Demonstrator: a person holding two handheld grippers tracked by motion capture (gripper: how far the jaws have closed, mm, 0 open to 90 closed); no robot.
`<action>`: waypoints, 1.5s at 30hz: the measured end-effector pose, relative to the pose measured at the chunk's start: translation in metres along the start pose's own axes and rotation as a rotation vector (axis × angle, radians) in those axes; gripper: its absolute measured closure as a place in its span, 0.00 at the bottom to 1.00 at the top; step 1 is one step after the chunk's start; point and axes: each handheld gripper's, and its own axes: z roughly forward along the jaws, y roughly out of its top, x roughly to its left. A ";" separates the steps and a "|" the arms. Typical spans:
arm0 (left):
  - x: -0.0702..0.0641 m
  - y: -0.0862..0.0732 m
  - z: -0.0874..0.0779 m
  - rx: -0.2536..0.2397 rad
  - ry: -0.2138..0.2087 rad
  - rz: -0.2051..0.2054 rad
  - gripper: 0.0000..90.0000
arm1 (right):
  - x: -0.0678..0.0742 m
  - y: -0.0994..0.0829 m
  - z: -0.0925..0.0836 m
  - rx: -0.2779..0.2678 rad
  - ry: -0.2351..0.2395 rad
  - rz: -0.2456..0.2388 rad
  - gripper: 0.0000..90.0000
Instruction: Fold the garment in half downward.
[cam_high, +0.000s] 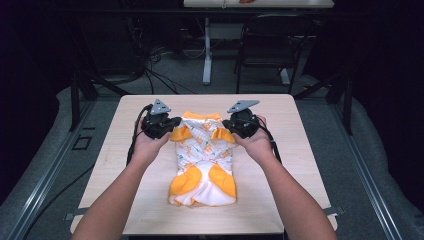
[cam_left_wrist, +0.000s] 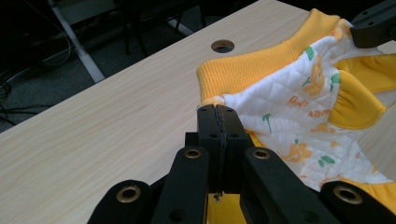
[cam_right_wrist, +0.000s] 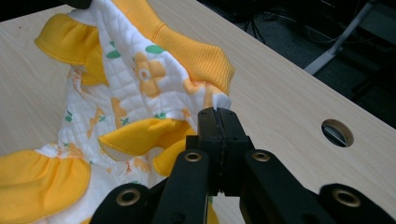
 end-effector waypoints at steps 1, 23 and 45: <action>0.000 0.000 0.000 -0.003 0.000 0.002 1.00 | 0.001 0.000 0.000 -0.002 -0.004 -0.003 1.00; -0.015 -0.017 -0.008 0.020 -0.023 0.088 1.00 | 0.017 -0.019 -0.004 0.016 0.011 -0.087 1.00; -0.017 0.003 -0.018 -0.059 0.034 0.142 1.00 | 0.015 0.000 -0.017 -0.054 -0.048 -0.113 1.00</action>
